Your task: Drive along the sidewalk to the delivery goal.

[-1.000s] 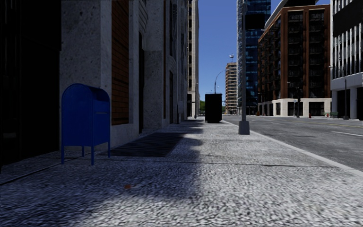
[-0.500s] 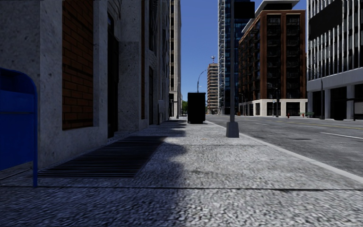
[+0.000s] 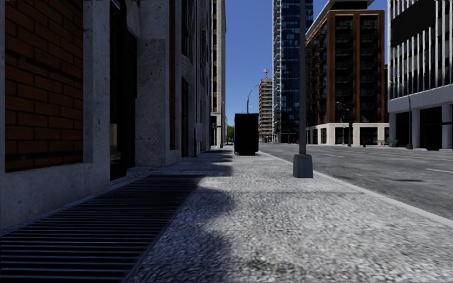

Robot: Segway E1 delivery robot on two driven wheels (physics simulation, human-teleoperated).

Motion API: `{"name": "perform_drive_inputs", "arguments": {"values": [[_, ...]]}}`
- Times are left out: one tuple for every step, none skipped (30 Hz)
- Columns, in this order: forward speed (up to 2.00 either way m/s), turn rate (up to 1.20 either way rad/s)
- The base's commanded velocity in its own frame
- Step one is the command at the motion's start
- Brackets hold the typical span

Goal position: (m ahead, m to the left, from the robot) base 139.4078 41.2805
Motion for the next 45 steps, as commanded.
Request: {"name": "perform_drive_inputs", "arguments": {"values": [[2.00, 0.00], [2.00, 0.00], [2.00, 0.00], [2.00, 0.00], [2.00, 0.00], [2.00, 0.00], [2.00, 0.00], [2.00, 0.00], [2.00, 0.00], [2.00, 0.00], [2.00, 0.00], [2.00, 0.00], [2.00, 0.00], [2.00, 0.00], [2.00, 0.00], [2.00, 0.00], [2.00, 0.00], [2.00, 0.00], [2.00, 0.00], [2.00, 0.00], [2.00, 0.00], [2.00, 0.00], [2.00, 0.00], [2.00, 0.00], [2.00, 0.00], [2.00, 0.00], [2.00, 0.00], [2.00, 0.00], [2.00, 0.00], [2.00, 0.00], [2.00, 0.00], [2.00, 0.00], [2.00, 0.00], [2.00, 0.00], [2.00, 0.00], [2.00, 0.00], [2.00, 0.00], [2.00, 0.00], [2.00, 0.00], [2.00, 0.00], [2.00, 0.00], [2.00, 0.00], [2.00, 0.00], [2.00, 0.00], [2.00, 0.00]]}}
